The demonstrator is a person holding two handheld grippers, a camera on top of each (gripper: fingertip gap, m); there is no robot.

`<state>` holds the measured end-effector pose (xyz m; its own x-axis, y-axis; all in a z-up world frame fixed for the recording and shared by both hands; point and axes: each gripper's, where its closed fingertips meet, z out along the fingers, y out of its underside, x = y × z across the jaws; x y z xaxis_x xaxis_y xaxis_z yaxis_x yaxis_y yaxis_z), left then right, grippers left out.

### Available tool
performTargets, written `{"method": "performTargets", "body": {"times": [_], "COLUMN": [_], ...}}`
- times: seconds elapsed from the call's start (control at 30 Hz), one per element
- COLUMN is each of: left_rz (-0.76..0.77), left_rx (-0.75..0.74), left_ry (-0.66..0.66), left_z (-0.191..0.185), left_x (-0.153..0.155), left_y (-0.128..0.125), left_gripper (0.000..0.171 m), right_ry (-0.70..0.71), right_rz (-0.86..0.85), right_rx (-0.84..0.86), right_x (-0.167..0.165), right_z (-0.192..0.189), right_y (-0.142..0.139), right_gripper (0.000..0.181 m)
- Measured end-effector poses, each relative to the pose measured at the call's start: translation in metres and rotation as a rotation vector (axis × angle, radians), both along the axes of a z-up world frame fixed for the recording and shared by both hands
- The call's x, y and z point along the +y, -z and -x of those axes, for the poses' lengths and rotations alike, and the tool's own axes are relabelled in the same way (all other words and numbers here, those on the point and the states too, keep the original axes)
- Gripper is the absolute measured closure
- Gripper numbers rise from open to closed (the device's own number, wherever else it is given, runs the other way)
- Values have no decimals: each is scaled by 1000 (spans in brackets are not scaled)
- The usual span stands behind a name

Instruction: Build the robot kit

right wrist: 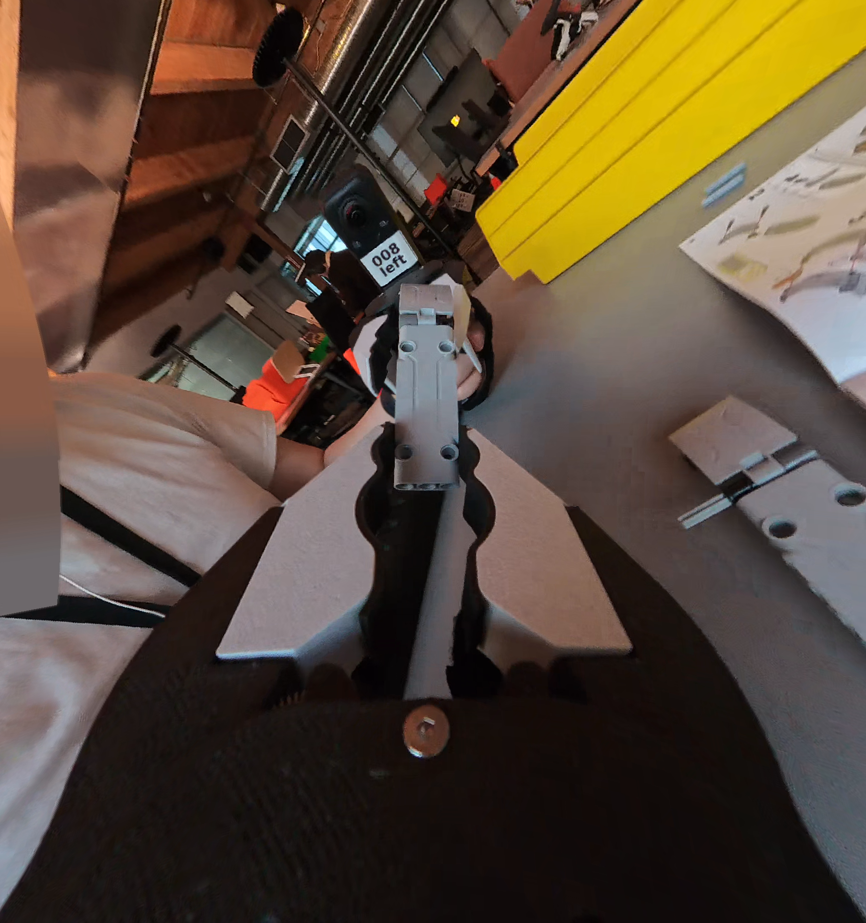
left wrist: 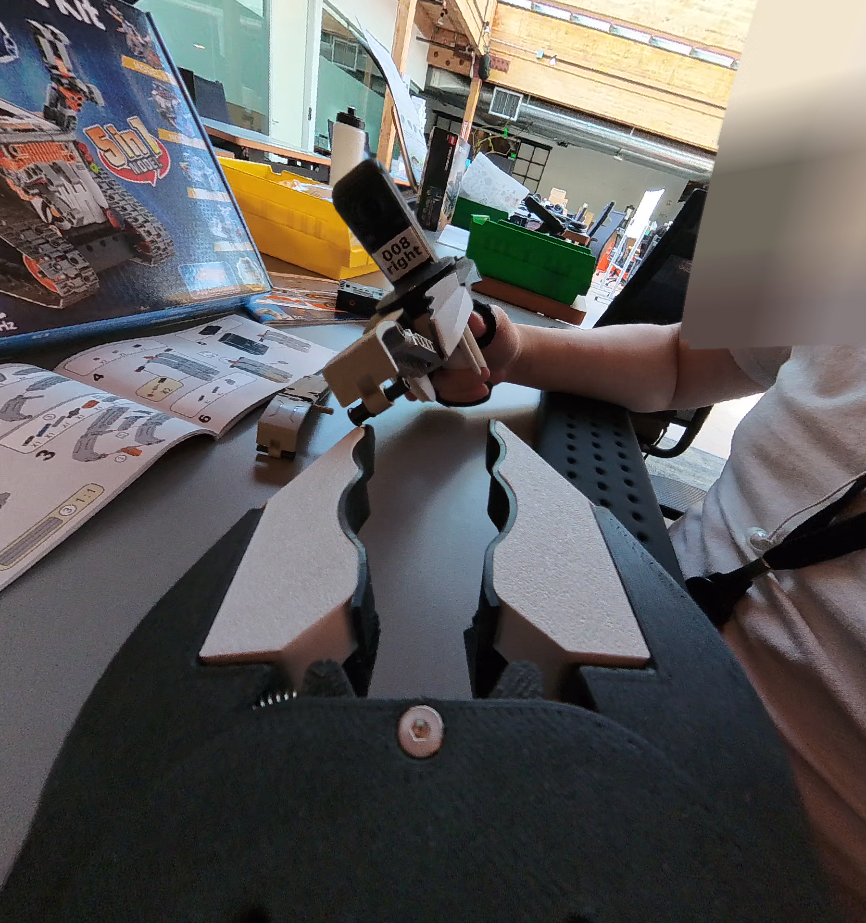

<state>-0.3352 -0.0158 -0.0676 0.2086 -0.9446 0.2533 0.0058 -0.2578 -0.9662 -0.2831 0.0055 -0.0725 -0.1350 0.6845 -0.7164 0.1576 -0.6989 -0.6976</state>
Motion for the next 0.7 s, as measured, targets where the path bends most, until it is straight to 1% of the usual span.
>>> {"method": "performTargets", "body": {"times": [0.1,0.27,0.4,0.5,0.53,0.63,0.7], "left_rz": [33,23,3,33,41,26,18], "left_rx": [-8,-27,-6,-32,-36,-37,-29], "left_ry": [-41,-93,-79,-56,-57,-80,-87], "left_z": [5,12,9,8,8,10,10], "left_x": [8,15,12,10,11,13,14], "left_y": [1,-2,-1,-2,-2,-3,-2], "left_gripper": [135,135,131,129,130,142,144], "right_ry": [-14,-34,-37,-37,-35,-30,-32], "right_rz": [28,25,-13,-74,-99,-159,-166], "right_rx": [4,1,-26,-60,-72,-111,-119], "right_x": [0,-4,-6,-8,-9,-9,-11], "right_z": [2,3,5,8,9,13,16], "right_y": [2,2,6,11,13,19,21], "right_gripper": [157,157,157,157,157,157,157]}}
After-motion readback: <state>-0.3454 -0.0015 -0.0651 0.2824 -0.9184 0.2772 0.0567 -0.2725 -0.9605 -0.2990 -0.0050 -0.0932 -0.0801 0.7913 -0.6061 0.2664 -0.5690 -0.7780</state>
